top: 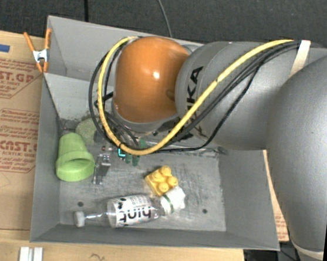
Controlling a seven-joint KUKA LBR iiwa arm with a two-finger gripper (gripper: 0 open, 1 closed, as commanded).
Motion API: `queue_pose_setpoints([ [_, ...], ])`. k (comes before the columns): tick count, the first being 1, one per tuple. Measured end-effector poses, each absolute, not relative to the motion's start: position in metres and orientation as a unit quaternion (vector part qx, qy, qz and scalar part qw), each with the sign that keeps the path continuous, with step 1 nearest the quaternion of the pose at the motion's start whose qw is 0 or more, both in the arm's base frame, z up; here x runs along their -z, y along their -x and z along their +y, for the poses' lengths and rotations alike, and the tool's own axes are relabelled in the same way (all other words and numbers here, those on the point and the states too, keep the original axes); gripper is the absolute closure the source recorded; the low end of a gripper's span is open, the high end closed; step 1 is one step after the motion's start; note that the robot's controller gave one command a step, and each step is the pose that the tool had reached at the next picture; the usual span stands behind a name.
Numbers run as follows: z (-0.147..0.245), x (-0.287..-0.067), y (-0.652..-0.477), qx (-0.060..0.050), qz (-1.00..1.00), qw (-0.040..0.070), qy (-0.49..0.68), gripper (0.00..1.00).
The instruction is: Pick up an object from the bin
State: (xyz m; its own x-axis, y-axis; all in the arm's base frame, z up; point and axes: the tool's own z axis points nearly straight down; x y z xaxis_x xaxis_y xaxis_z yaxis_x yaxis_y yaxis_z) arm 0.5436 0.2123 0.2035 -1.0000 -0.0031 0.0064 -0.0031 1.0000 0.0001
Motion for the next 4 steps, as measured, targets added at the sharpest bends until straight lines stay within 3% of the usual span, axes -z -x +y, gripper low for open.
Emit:
queue_pose_setpoints([
  [1, 0.211, -0.208, -0.546, 0.001, -1.000, -0.001, 0.000, 0.00],
  [2, 0.215, -0.182, -0.558, 0.002, -0.997, -0.005, -0.073, 0.00],
  [3, 0.191, -0.137, -0.569, 0.001, -0.990, -0.001, -0.140, 0.00],
  [4, 0.211, -0.092, -0.555, 0.000, -1.000, -0.001, 0.022, 0.00],
])
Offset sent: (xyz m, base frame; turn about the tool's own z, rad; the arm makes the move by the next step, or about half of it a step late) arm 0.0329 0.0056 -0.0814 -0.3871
